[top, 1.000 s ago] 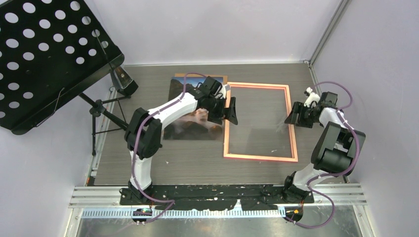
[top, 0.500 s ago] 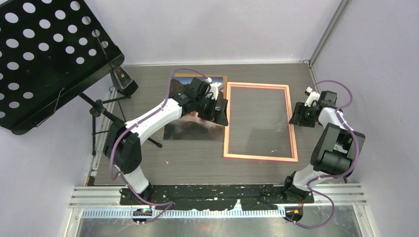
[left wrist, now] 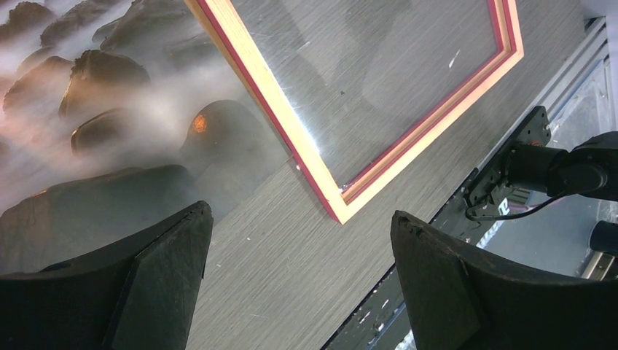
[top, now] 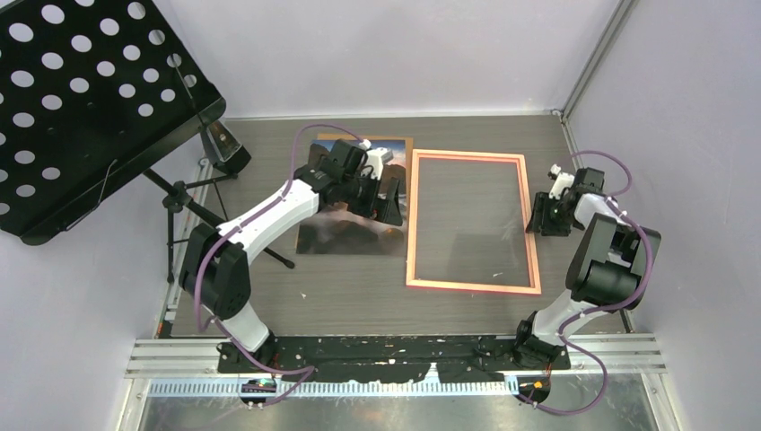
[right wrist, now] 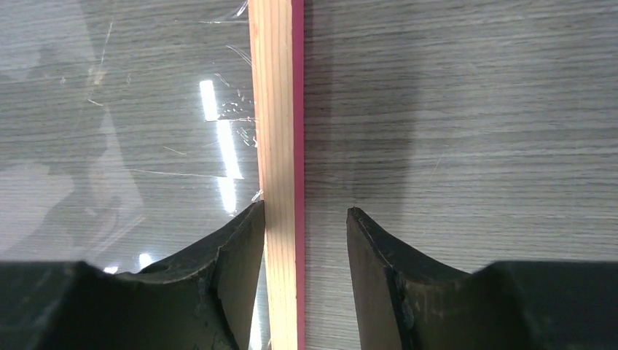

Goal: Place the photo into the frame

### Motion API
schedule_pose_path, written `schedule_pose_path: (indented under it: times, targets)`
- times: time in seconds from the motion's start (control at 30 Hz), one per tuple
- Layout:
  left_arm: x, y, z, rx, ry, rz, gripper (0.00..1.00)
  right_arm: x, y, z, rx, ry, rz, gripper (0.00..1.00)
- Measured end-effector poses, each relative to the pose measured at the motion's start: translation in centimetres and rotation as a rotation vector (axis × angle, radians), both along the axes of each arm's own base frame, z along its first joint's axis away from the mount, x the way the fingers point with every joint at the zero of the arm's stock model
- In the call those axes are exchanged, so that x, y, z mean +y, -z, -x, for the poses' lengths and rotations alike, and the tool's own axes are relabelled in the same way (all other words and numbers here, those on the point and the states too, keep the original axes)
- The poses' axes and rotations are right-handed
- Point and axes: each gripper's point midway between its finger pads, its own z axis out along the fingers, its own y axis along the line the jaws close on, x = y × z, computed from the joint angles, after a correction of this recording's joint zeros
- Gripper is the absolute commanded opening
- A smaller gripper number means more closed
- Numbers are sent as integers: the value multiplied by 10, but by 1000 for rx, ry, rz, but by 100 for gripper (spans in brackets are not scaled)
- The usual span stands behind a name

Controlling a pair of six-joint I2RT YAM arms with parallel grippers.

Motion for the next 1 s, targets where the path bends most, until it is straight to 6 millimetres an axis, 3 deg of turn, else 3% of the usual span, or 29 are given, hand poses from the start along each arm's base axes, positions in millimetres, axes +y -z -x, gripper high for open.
schedule_pose_path:
  times: [0.4, 0.7, 1.0]
  targets:
    - [-2, -3, -2, 36, -1, 52, 90, 2, 7, 1, 38, -17, 65, 42]
    - [1, -4, -5, 59, -10, 73, 90, 4, 6, -1, 45, -25, 84, 27]
    - [8, -5, -12, 70, -39, 85, 89, -7, 4, -2, 51, -12, 140, 19]
